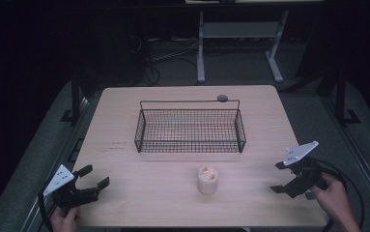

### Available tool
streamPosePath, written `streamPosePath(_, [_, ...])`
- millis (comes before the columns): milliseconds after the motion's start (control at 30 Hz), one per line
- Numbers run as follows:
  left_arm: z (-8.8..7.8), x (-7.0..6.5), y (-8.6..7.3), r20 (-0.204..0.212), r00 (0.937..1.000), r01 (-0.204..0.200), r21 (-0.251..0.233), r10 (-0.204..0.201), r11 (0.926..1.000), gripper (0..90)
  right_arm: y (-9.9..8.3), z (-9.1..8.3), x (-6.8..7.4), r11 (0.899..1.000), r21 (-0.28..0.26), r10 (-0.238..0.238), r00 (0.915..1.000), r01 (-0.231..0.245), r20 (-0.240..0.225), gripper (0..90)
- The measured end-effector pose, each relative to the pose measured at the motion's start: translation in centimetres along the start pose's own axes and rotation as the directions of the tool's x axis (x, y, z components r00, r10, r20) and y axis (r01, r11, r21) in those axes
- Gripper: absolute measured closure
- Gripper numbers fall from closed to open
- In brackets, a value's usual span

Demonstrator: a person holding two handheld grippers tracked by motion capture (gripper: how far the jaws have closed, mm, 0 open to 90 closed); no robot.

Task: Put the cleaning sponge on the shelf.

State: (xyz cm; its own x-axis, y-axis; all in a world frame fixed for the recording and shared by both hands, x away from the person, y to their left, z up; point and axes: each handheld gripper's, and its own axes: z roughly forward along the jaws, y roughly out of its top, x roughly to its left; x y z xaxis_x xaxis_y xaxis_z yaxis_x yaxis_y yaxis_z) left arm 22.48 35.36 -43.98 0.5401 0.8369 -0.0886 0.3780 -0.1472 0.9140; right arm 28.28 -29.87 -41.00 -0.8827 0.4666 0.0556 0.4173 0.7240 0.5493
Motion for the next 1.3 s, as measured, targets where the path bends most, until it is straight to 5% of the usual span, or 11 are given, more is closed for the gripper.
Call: streamPosePath(1300, [-0.1,-0.1,0.0,0.000,1.0000,-0.007,-0.004,0.007,1.0000,13.9,3.0,0.6,1.1,0.999,0.039,-0.023,0.9983,0.025,-0.053,14.3])
